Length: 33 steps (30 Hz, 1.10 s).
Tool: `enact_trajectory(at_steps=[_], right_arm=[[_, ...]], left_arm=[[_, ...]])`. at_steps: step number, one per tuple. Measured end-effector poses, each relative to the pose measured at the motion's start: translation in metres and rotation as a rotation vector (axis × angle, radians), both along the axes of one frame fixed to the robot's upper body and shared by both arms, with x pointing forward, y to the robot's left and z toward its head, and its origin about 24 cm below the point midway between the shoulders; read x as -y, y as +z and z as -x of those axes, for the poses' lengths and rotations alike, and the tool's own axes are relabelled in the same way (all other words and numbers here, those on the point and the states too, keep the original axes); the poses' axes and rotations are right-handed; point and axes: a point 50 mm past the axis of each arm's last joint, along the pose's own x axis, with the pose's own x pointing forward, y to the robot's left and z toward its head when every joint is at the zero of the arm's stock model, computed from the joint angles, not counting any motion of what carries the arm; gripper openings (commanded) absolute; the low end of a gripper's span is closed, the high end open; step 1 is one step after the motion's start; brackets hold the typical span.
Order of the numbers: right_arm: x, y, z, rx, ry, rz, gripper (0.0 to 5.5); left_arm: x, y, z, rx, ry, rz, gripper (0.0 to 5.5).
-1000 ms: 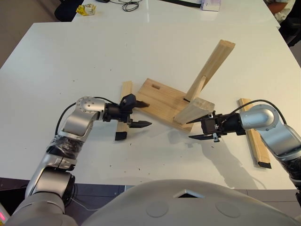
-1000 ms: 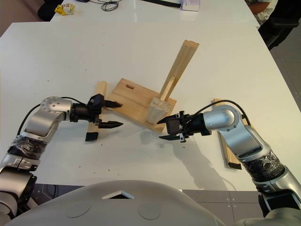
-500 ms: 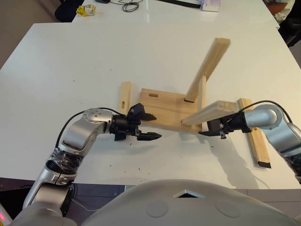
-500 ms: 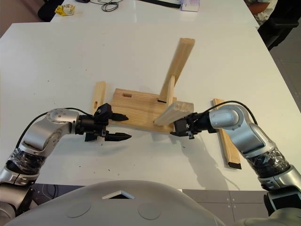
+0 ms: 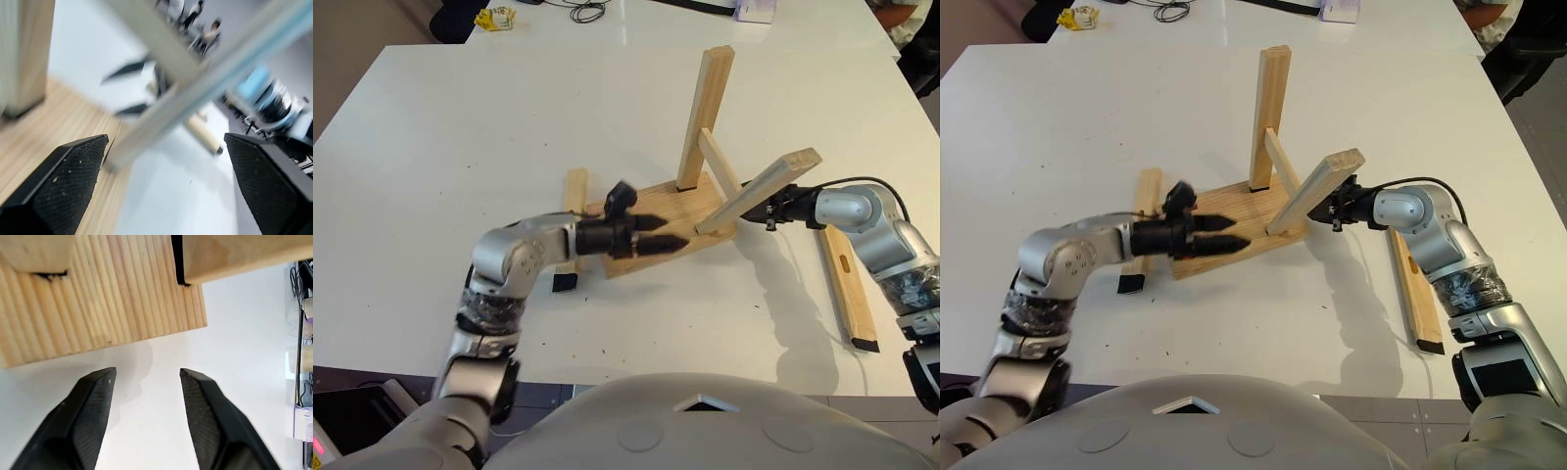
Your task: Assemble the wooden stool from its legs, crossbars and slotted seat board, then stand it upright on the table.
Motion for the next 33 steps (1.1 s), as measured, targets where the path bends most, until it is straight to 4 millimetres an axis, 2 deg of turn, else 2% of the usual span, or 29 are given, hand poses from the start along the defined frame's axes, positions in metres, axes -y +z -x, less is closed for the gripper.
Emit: enact_trajectory(at_steps=[4,6,8,10,12,14,16,19,23,27,33], right_arm=[[0.016,0.006,0.000,0.001,-0.051,0.027,2.42],[0.033,0.015,0.004,-0.025,-0.093,0.039,2.42],[0.045,0.024,0.015,-0.096,-0.108,0.026,2.42],[0.042,0.032,0.031,-0.204,-0.080,-0.048,2.42],[0.031,0.041,0.051,-0.332,-0.005,-0.142,2.42],[0.018,0.048,0.065,-0.413,0.063,-0.207,2.42],[0.008,0.052,0.073,-0.451,0.100,-0.240,2.42],[-0.004,0.047,0.082,-0.493,0.130,-0.247,2.42],[-0.008,0.030,0.087,-0.522,0.133,-0.189,2.42],[-0.002,0.016,0.086,-0.516,0.106,-0.138,2.42],[0.005,0.003,0.062,-0.369,-0.038,-0.126,2.42]], left_arm=[[-0.001,0.015,0.006,0.029,0.000,0.019,4.41],[-0.017,0.019,0.006,0.102,0.030,-0.049,4.41],[-0.046,0.020,-0.005,0.227,0.118,-0.198,4.41],[-0.072,0.016,-0.017,0.301,0.191,-0.316,4.41],[-0.101,0.008,-0.033,0.373,0.290,-0.441,4.41],[-0.116,-0.002,-0.046,0.456,0.339,-0.540,4.41],[-0.122,-0.015,-0.055,0.523,0.356,-0.616,4.41],[-0.118,-0.041,-0.059,0.561,0.324,-0.654,4.41],[-0.101,-0.062,-0.047,0.557,0.231,-0.596,4.41],[-0.094,-0.064,-0.040,0.558,0.186,-0.558,4.41],[-0.092,-0.066,-0.032,0.521,0.132,-0.525,4.41]])
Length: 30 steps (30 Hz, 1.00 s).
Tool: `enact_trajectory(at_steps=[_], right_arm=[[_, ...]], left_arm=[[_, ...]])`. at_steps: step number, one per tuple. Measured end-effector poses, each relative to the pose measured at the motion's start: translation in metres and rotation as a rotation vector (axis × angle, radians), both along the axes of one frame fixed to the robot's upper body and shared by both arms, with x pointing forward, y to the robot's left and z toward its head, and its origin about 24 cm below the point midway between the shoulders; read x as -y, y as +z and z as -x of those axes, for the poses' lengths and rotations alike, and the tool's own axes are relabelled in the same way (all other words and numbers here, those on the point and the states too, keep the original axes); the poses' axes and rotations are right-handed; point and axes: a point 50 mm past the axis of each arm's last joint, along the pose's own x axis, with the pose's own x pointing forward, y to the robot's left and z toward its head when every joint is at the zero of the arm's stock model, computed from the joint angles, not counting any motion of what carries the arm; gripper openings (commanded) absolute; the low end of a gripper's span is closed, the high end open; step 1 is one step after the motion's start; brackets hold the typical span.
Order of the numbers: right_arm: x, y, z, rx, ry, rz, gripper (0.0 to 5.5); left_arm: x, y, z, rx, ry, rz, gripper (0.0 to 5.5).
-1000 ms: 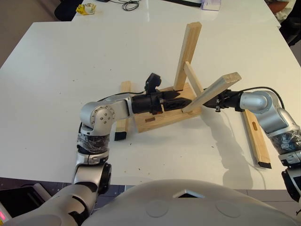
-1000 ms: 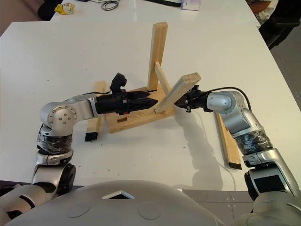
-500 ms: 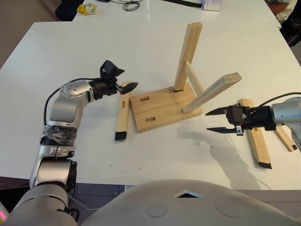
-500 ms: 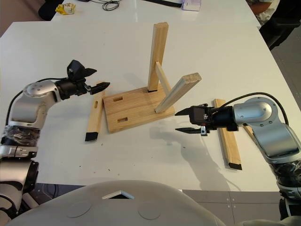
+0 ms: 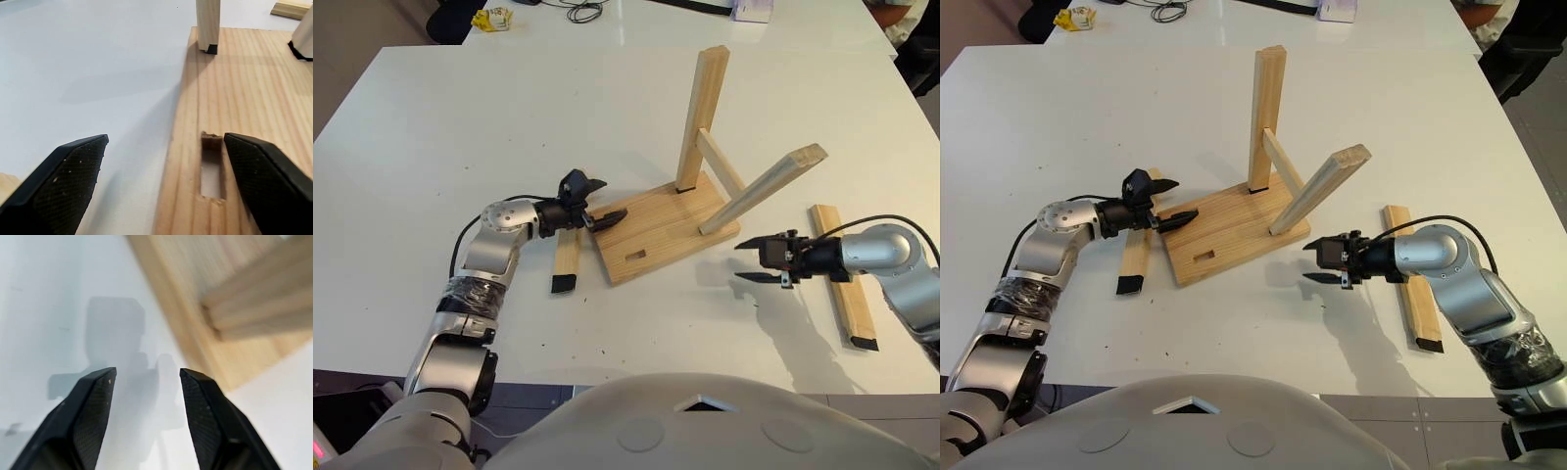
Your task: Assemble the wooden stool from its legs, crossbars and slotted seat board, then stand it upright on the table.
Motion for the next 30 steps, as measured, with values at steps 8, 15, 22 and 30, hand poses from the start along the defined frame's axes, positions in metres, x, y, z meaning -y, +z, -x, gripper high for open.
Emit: enact_trajectory(at_steps=[8,15,22,30], right_arm=[[-0.008,-0.006,-0.020,0.116,-0.061,0.012,2.42],[-0.012,-0.012,-0.033,0.165,-0.118,-0.002,2.42],[-0.019,-0.018,-0.056,0.253,-0.168,0.001,2.42],[-0.024,-0.019,-0.080,0.345,-0.196,0.000,2.42]], left_arm=[[0.028,0.017,0.029,-0.067,-0.117,0.066,4.41],[0.050,0.042,0.039,-0.116,-0.161,0.162,4.41],[0.051,0.037,0.053,-0.215,-0.136,0.194,4.41],[0.072,0.048,0.067,-0.330,-0.127,0.355,4.41]])
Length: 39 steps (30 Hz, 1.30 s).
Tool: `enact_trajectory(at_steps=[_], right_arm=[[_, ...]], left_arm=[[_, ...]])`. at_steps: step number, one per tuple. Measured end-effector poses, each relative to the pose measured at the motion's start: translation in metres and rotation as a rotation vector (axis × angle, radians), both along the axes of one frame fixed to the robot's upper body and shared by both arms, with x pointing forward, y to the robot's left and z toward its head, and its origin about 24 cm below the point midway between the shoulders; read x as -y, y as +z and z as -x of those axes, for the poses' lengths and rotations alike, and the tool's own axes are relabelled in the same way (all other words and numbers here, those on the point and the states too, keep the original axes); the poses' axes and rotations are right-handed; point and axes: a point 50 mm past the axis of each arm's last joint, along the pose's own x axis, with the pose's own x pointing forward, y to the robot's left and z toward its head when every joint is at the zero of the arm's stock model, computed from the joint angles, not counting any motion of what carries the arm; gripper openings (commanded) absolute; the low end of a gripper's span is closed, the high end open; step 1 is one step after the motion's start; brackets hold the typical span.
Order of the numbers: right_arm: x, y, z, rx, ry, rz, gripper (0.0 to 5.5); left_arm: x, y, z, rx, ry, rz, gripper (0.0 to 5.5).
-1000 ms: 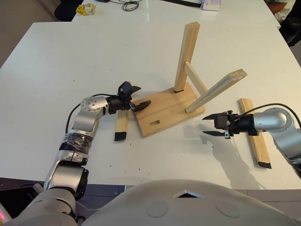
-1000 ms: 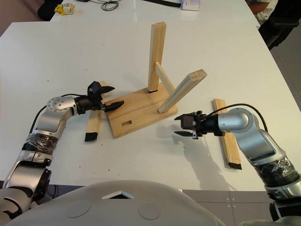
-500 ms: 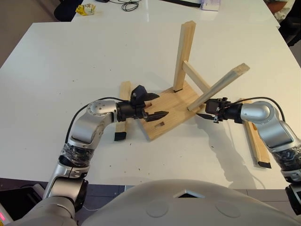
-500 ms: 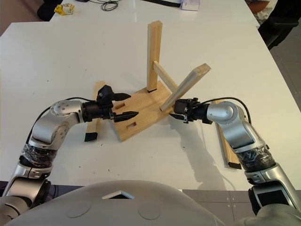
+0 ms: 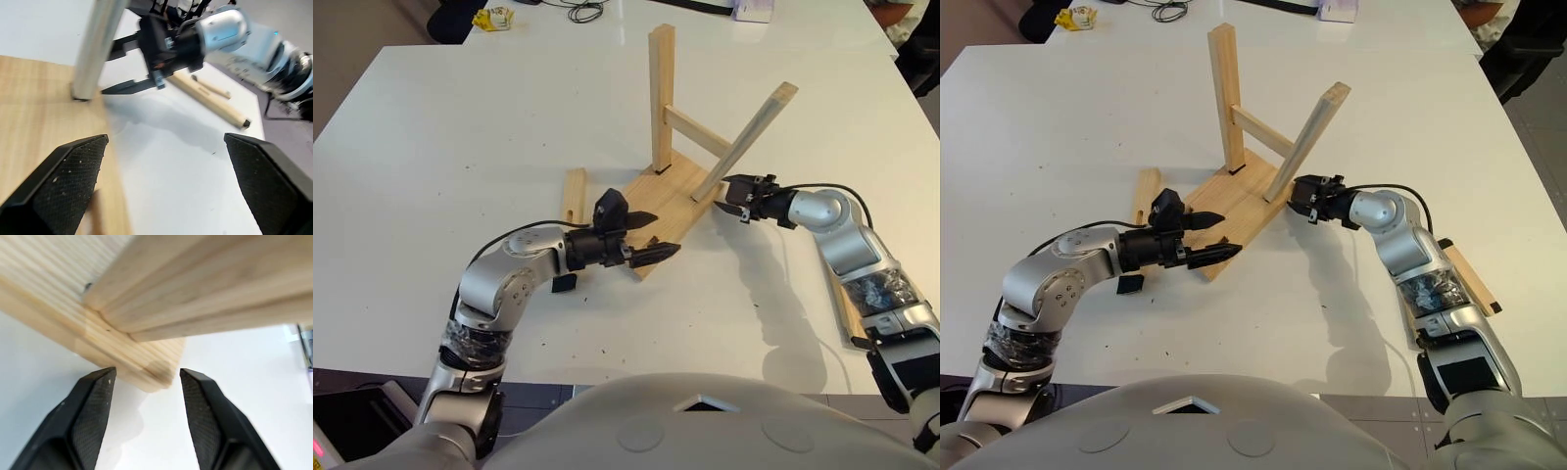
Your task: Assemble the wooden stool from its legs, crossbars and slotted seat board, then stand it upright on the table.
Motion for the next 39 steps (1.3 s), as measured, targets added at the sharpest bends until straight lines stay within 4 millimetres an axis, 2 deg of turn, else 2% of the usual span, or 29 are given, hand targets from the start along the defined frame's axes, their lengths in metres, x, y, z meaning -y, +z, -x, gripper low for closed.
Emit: enact_trajectory(at_steps=[3,5,7,9,12,16,18,21,24,28,30,33,37,39], right_arm=[[0.006,-0.001,-0.001,0.011,-0.011,0.009,2.42],[0.016,0.002,-0.001,0.019,-0.024,0.029,2.42],[0.026,0.003,0.006,-0.005,-0.026,0.040,2.42],[0.028,0.003,0.018,-0.052,0.003,0.033,2.42],[0.024,0.005,0.041,-0.142,0.066,0.009,2.42],[0.007,0.021,0.061,-0.186,0.181,-0.040,2.42],[0.002,0.025,0.066,-0.196,0.207,-0.055,2.42],[-0.003,0.026,0.072,-0.213,0.230,-0.068,2.42],[0.000,0.025,0.072,-0.225,0.215,-0.054,2.42],[0.014,0.016,0.065,-0.229,0.179,0.013,2.42],[0.020,0.013,0.057,-0.206,0.157,0.053,2.42],[0.028,0.011,0.038,-0.145,0.092,0.094,2.42],[0.021,0.010,0.012,-0.054,0.046,0.090,2.42],[0.019,0.008,0.005,-0.031,0.041,0.101,2.42]], left_arm=[[-0.001,0.011,-0.004,0.014,0.020,0.015,4.41],[-0.007,0.027,-0.014,0.071,0.054,0.023,4.41],[-0.020,0.040,-0.030,0.142,0.122,0.004,4.41],[-0.038,0.043,-0.049,0.243,0.216,-0.086,4.41],[-0.078,0.027,-0.074,0.398,0.322,-0.355,4.41],[-0.097,-0.015,-0.080,0.454,0.277,-0.544,4.41],[-0.098,-0.034,-0.076,0.460,0.230,-0.589,4.41],[-0.095,-0.049,-0.074,0.494,0.195,-0.597,4.41],[-0.094,-0.052,-0.075,0.523,0.178,-0.576,4.41],[-0.094,-0.053,-0.070,0.542,0.149,-0.560,4.41],[-0.088,-0.052,-0.064,0.547,0.119,-0.547,4.41],[-0.070,-0.051,-0.053,0.542,0.047,-0.507,4.41],[-0.040,-0.041,-0.043,0.568,-0.054,-0.438,4.41],[-0.036,-0.039,-0.041,0.573,-0.080,-0.436,4.41]])
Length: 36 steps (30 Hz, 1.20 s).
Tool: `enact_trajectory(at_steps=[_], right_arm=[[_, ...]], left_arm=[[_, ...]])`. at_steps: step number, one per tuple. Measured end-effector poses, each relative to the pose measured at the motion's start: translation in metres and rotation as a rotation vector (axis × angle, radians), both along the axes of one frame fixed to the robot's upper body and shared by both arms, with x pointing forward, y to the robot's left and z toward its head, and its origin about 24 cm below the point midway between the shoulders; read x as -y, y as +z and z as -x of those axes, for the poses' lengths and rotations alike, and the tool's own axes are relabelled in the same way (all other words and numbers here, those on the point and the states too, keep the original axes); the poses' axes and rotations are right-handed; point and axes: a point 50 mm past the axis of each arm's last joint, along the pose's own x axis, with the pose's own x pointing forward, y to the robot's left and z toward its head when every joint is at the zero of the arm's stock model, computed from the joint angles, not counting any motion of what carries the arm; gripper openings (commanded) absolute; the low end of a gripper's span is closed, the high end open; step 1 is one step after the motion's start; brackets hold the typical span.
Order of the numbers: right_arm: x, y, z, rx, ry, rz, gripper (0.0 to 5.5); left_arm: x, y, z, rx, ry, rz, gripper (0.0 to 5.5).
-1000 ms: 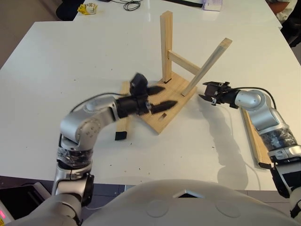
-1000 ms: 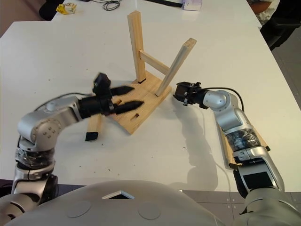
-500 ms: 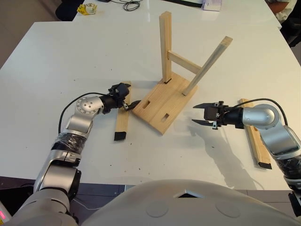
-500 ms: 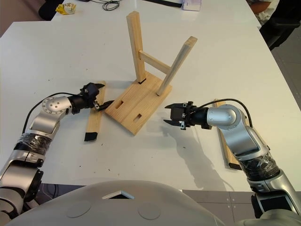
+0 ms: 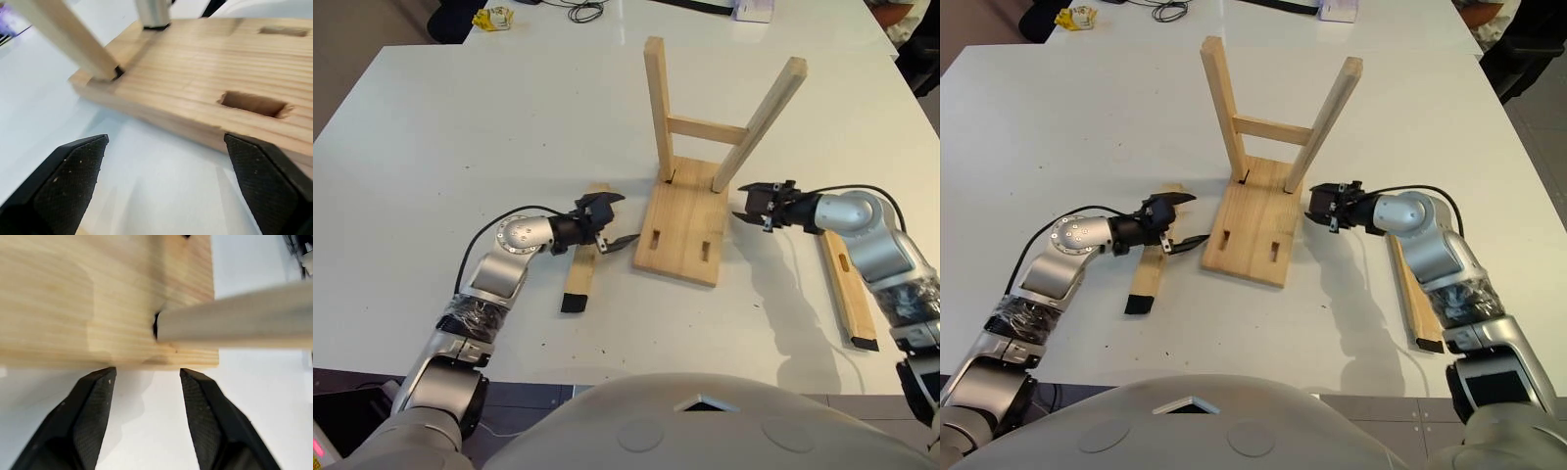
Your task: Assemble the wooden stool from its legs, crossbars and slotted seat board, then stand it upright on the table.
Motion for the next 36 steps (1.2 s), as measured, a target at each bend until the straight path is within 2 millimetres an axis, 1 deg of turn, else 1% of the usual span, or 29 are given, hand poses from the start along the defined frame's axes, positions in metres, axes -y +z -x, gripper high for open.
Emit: enact_trajectory(at_steps=[2,4,7,11,16,18,22,23,25,30,32,36], right_arm=[[-0.002,-0.006,-0.004,0.008,0.001,0.011,2.42],[-0.004,-0.007,-0.007,0.018,0.016,0.011,2.42],[-0.011,-0.009,-0.011,0.030,0.039,0.005,2.42],[-0.020,-0.011,-0.015,0.040,0.054,-0.004,2.42],[-0.025,-0.011,-0.014,0.034,0.079,0.000,2.42],[-0.027,-0.010,-0.014,0.032,0.091,0.002,2.42],[-0.032,-0.006,-0.010,0.036,0.125,-0.002,2.42],[-0.037,-0.006,-0.006,0.037,0.147,-0.010,2.42],[-0.038,-0.006,-0.002,0.035,0.157,-0.011,2.42],[-0.038,-0.005,0.014,0.007,0.208,-0.005,2.42],[-0.038,-0.007,0.020,-0.018,0.224,-0.009,2.42],[-0.039,-0.008,0.020,-0.028,0.219,-0.019,2.42]], left_arm=[[-0.002,-0.001,0.001,-0.004,0.000,-0.013,4.41],[-0.009,-0.004,0.001,-0.011,0.011,-0.047,4.41],[-0.011,-0.007,0.003,-0.023,0.016,-0.057,4.41],[-0.006,-0.006,0.005,-0.034,0.014,-0.048,4.41],[0.007,-0.007,0.014,-0.053,-0.017,-0.019,4.41],[0.008,-0.008,0.017,-0.055,-0.023,-0.019,4.41],[0.002,-0.011,0.018,-0.038,-0.027,-0.039,4.41],[-0.005,-0.013,0.018,-0.035,-0.018,-0.068,4.41],[-0.012,-0.012,0.017,-0.020,-0.009,-0.081,4.41],[-0.031,-0.008,0.010,-0.006,0.079,-0.110,4.41],[-0.034,-0.007,0.008,0.002,0.099,-0.119,4.41],[-0.034,-0.007,0.008,-0.003,0.111,-0.120,4.41]])
